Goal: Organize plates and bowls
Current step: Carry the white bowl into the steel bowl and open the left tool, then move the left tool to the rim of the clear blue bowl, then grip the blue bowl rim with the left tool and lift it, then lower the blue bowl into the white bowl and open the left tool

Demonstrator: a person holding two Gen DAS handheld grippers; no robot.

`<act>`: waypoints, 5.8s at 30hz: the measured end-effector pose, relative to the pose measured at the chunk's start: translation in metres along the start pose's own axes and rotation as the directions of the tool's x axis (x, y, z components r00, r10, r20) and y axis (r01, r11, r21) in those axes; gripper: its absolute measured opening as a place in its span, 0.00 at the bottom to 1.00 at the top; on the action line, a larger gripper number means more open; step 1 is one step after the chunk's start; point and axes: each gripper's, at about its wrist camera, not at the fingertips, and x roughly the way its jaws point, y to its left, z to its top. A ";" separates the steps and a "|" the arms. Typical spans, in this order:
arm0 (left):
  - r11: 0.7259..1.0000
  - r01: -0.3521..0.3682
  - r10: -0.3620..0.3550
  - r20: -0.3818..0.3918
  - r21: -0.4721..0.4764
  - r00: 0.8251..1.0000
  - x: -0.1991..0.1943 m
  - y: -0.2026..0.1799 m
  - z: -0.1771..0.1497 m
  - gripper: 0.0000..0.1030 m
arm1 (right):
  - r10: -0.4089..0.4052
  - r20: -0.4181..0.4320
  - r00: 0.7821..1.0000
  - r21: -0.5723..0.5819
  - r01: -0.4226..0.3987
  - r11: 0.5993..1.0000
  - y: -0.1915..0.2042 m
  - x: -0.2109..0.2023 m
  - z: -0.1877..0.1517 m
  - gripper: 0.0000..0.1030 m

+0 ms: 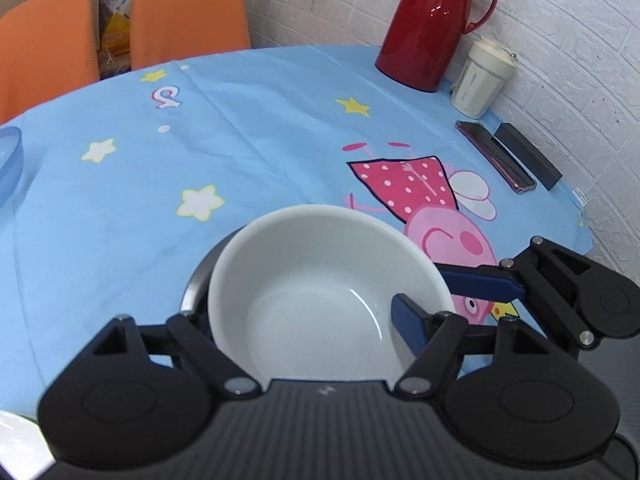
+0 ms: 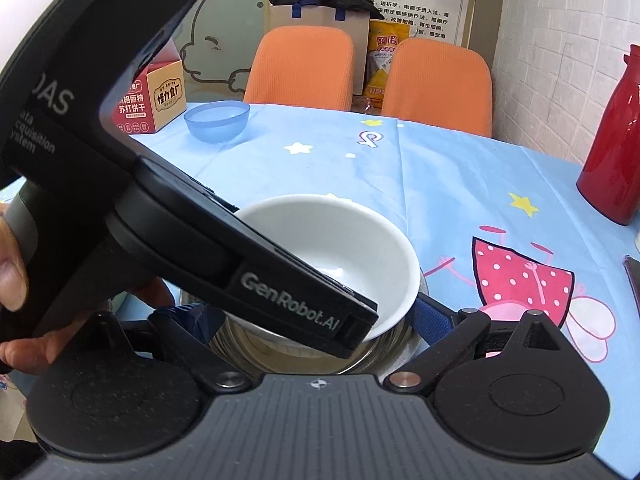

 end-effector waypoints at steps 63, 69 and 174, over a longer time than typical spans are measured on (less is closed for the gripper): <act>0.885 -0.310 0.343 0.038 -0.348 0.938 -0.014 0.303 0.089 0.43 | 0.179 -0.165 0.970 -0.102 -0.197 0.975 0.101 0.244 0.173 0.79; 0.907 -0.271 0.302 0.051 -0.322 0.952 -0.019 0.288 0.085 0.43 | 0.194 -0.110 0.975 -0.159 -0.210 0.965 0.111 0.220 0.174 0.78; 0.990 -0.125 0.131 0.096 -0.071 0.987 -0.074 0.020 -0.027 0.72 | -0.003 0.042 0.999 0.245 -0.007 0.970 -0.017 -0.056 -0.037 0.55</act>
